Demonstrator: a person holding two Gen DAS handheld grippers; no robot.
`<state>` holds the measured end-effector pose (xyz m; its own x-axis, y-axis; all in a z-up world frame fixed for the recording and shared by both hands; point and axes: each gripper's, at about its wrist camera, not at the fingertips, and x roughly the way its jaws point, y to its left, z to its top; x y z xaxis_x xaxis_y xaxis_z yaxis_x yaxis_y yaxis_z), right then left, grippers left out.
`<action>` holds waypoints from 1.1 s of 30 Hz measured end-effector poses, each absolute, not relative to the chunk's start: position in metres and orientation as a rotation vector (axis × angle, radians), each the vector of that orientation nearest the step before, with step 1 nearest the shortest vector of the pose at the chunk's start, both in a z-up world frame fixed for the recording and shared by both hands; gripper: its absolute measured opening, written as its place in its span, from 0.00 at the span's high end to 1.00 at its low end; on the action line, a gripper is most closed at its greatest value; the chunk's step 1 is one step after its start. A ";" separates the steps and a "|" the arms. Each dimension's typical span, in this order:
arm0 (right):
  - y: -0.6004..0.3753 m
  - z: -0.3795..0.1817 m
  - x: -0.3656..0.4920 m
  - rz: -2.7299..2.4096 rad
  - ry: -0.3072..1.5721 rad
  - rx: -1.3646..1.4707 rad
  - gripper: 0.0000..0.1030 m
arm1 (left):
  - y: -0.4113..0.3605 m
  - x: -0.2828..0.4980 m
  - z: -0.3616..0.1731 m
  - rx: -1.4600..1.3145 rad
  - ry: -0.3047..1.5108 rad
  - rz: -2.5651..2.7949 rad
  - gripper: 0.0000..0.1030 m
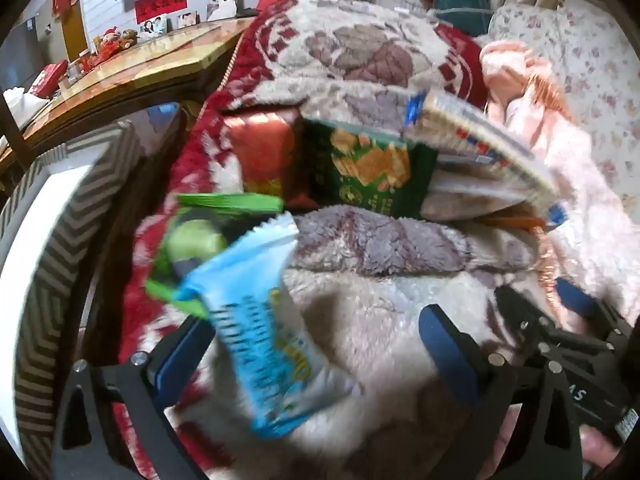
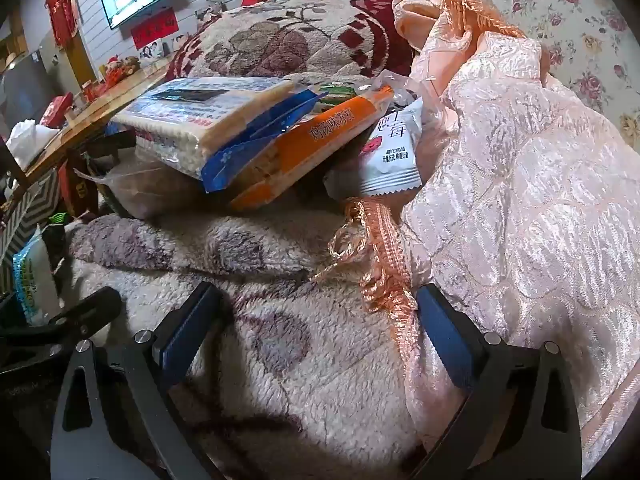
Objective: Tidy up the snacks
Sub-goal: 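Grasp the blue wafer packet with the left gripper while the right grasps a green packet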
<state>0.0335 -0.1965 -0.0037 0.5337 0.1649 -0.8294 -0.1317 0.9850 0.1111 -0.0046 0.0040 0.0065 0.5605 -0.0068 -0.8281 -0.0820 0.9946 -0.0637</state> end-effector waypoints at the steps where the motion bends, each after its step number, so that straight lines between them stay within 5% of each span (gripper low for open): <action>1: -0.196 -0.001 0.031 0.178 1.007 0.027 0.04 | 0.009 -0.009 0.013 -0.106 0.964 0.043 0.00; 11: -0.182 0.041 0.003 0.317 0.946 0.005 0.04 | 0.063 -0.023 0.050 -0.191 0.922 0.060 0.00; 28: -0.164 0.045 -0.001 0.412 0.970 -0.033 0.04 | 0.054 -0.016 0.027 -0.232 0.971 0.064 0.01; 33: -0.168 0.044 0.002 0.407 0.977 -0.015 0.04 | 0.049 -0.010 0.021 -0.256 0.997 0.108 0.09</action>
